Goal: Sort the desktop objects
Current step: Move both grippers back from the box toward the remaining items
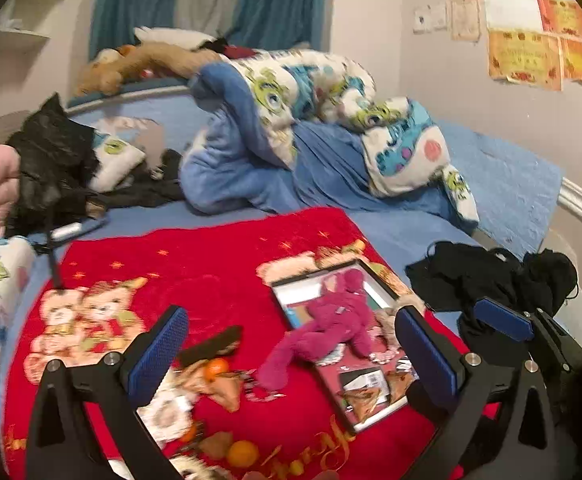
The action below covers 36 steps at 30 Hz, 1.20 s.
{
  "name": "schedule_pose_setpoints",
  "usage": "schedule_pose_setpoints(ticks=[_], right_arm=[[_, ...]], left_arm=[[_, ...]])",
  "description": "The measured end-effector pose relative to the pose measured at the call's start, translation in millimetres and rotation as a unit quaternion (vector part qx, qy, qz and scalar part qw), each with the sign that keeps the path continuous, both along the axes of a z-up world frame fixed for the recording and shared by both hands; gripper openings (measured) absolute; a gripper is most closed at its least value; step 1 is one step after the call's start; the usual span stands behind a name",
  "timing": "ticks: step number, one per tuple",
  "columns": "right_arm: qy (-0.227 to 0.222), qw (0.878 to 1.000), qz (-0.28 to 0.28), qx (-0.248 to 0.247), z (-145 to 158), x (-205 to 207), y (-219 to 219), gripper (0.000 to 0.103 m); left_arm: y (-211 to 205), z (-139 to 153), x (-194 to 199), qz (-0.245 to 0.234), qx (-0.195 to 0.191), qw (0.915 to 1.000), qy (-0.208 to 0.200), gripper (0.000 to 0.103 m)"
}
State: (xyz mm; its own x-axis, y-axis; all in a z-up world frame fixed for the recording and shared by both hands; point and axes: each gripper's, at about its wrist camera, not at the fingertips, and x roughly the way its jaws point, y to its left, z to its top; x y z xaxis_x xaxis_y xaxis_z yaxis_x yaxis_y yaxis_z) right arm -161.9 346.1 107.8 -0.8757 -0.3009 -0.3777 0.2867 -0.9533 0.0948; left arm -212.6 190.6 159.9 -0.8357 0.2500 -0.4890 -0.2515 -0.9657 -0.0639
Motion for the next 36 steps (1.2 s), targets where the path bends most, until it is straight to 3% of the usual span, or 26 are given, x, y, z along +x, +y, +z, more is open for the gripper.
schedule_pose_setpoints(ticks=[9,16,21,27,30,33,36], right_arm=[[0.018,0.998,0.054,-0.017,33.7,30.8,-79.4,0.103],[0.023,0.996,0.061,-0.058,31.6,40.3,-130.1,0.103],[0.029,0.994,0.072,-0.083,7.3,48.6,-153.2,0.103],[0.066,0.993,0.060,-0.076,-21.7,53.0,-162.7,0.103],[0.089,0.989,0.066,-0.097,-39.7,54.5,-157.7,0.103],[0.078,0.987,0.071,-0.120,-53.2,48.3,-153.4,0.103],[0.074,0.990,0.065,-0.099,-61.4,44.1,-153.7,0.103]], left_arm=[[-96.8,39.9,62.8,0.067,-0.005,0.9972,0.034,0.103],[-173.2,41.6,103.1,0.110,-0.005,0.9925,0.053,0.103],[-212.2,20.2,122.6,0.139,0.002,0.9890,0.052,0.103],[-224.3,-25.1,121.8,0.144,-0.011,0.9878,0.059,0.103],[-221.7,-48.2,118.3,0.148,-0.016,0.9870,0.060,0.103],[-224.7,-72.6,114.4,0.128,-0.005,0.9902,0.055,0.103],[-228.3,-94.6,107.0,0.124,-0.002,0.9911,0.049,0.103]])
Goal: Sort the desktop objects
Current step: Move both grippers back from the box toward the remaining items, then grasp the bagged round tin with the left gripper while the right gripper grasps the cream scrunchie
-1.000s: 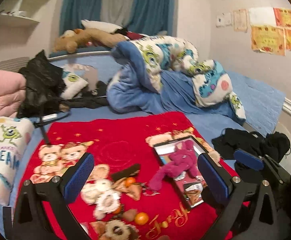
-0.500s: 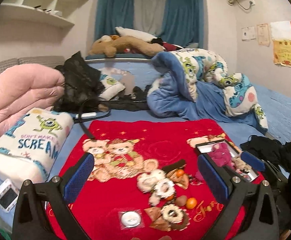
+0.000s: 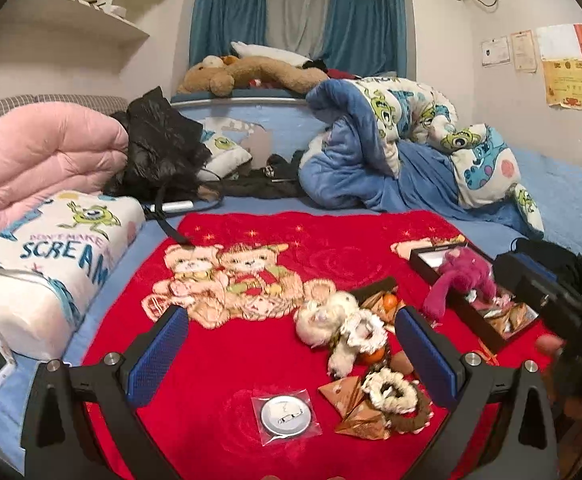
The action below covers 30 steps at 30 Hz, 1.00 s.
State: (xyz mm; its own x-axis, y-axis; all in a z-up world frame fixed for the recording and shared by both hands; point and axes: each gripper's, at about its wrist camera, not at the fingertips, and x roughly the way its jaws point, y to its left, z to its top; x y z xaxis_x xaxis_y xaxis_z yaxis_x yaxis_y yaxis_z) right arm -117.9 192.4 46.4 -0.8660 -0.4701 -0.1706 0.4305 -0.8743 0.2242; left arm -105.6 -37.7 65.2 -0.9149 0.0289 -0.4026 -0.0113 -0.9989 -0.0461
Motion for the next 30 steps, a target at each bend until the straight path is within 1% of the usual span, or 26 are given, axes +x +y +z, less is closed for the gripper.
schedule_pose_setpoints(ticks=[1,5,7,10,12,15,19,21,24,28,30], right_arm=[[-0.003,1.000,-0.002,0.004,-3.3,-1.5,1.0,0.103],[-0.024,1.000,0.005,-0.008,-18.9,-10.4,9.6,0.103],[-0.035,0.999,0.007,-0.004,-24.9,-15.7,12.0,0.103],[-0.044,0.999,0.017,-0.009,-31.6,-21.4,15.7,0.103],[-0.056,0.998,0.021,-0.020,-35.6,-26.8,19.9,0.103],[-0.080,0.996,0.020,-0.028,-43.8,-38.0,25.0,0.103],[-0.101,0.994,0.030,-0.018,-51.0,-45.5,21.4,0.102],[-0.112,0.993,0.033,0.003,-56.4,-48.7,15.9,0.098],[-0.164,0.985,0.043,0.034,-73.4,-59.2,4.1,0.088],[-0.223,0.971,0.046,0.070,-97.0,-68.2,-7.7,0.078],[-0.245,0.965,0.049,0.076,-105.5,-70.8,-9.8,0.076]], left_arm=[[-2.2,-8.5,-3.5,0.001,0.005,1.0000,-0.005,0.103],[-9.8,-47.1,-14.5,-0.004,0.024,0.9991,-0.034,0.103],[-14.6,-65.7,-26.4,0.005,0.026,0.9976,-0.064,0.103],[-17.5,-79.2,-41.0,0.014,0.026,0.9956,-0.088,0.103],[-18.2,-85.8,-45.5,0.015,0.025,0.9949,-0.096,0.103],[-18.0,-98.5,-55.3,0.024,0.018,0.9920,-0.122,0.103],[-22.5,-113.4,-65.8,0.025,0.038,0.9860,-0.161,0.103],[-21.7,-120.6,-72.9,0.024,0.043,0.9827,-0.178,0.103],[-19.7,-131.3,-83.6,0.021,0.051,0.9776,-0.203,0.103],[-11.8,-146.1,-93.4,0.022,0.029,0.9706,-0.238,0.103],[-9.5,-151.2,-95.9,0.024,0.020,0.9681,-0.249,0.103]])
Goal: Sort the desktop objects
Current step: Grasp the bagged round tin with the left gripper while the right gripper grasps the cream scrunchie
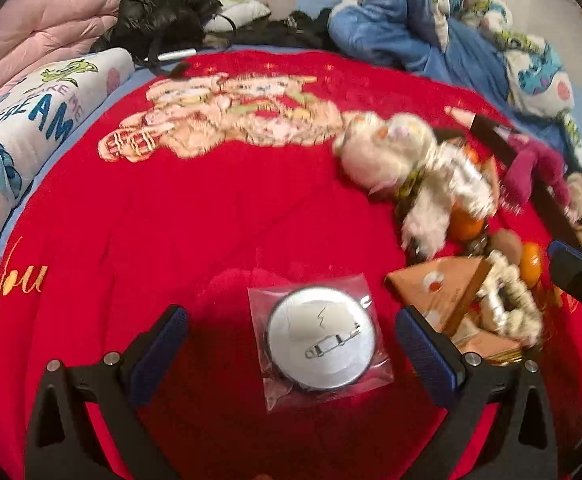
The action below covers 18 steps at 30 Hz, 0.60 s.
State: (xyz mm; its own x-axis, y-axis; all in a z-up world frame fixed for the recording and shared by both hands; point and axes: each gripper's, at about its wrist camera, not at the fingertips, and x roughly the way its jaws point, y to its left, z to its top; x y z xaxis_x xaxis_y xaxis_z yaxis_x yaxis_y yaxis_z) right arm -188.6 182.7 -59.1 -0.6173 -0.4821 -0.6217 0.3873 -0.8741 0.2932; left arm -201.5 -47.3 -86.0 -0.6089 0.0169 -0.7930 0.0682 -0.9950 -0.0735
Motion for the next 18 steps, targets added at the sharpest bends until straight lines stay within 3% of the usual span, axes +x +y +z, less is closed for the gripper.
schedule_pose_setpoints(ticks=[6,9,16,18], right_arm=[[-0.022,1.000,0.003,0.017,-10.9,-0.7,-6.1,0.071],[-0.035,0.999,0.013,0.014,-13.5,0.3,-8.4,0.060],[-0.054,0.997,0.020,0.048,-24.2,-1.5,-22.6,0.053],[-0.064,0.997,0.012,0.049,-28.4,-5.1,-20.7,0.046]], left_arm=[[4.0,-5.9,-4.0,0.000,-0.019,0.9998,-0.011,0.103],[5.5,-8.0,-6.4,-0.003,-0.034,0.9993,-0.015,0.103],[8.1,-11.6,-9.0,-0.004,-0.052,0.9986,-0.009,0.103],[8.0,-11.6,-8.3,-0.004,-0.051,0.9987,-0.010,0.103]])
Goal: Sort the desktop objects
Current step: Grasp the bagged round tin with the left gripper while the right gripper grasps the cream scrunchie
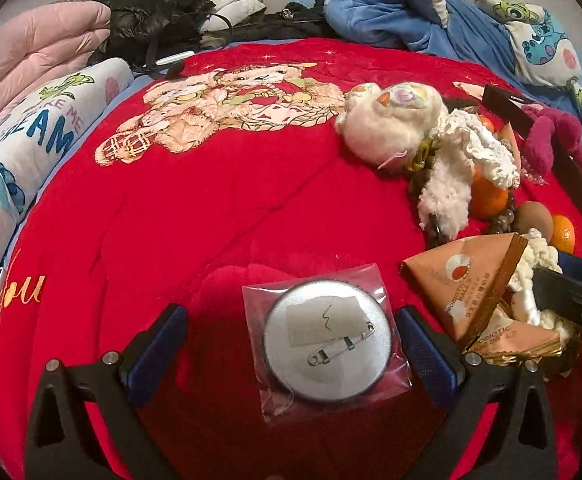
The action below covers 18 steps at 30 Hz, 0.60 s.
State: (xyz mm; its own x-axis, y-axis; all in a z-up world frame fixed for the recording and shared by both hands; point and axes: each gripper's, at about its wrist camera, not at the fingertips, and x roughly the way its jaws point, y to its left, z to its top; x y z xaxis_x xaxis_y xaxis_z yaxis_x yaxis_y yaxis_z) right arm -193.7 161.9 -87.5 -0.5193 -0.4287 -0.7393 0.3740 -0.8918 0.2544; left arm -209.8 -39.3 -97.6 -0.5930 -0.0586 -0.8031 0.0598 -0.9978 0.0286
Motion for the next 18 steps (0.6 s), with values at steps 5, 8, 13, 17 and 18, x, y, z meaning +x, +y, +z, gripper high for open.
schedule_pose_setpoints(ticks=[5,8,13,17,18], right_arm=[[-0.009,1.000,-0.016,0.003,-5.3,-5.0,3.1,0.027],[-0.005,1.000,-0.018,0.003,-3.7,-5.4,2.1,0.022],[0.002,1.000,-0.020,-0.003,-0.9,-3.4,0.9,0.016],[0.016,0.999,-0.019,-0.021,4.7,1.0,3.8,0.013],[0.021,0.999,-0.023,-0.025,6.7,2.5,4.9,0.013]], left_arm=[[0.8,-0.5,-1.3,0.000,-0.005,1.0000,-0.001,0.103],[1.0,-0.8,-1.3,0.000,-0.004,1.0000,-0.001,0.103],[0.7,0.1,-0.8,0.000,-0.005,1.0000,0.002,0.102],[2.1,2.8,3.2,-0.011,-0.004,0.9999,0.011,0.092],[2.8,3.6,4.1,-0.013,-0.005,0.9998,0.013,0.088]])
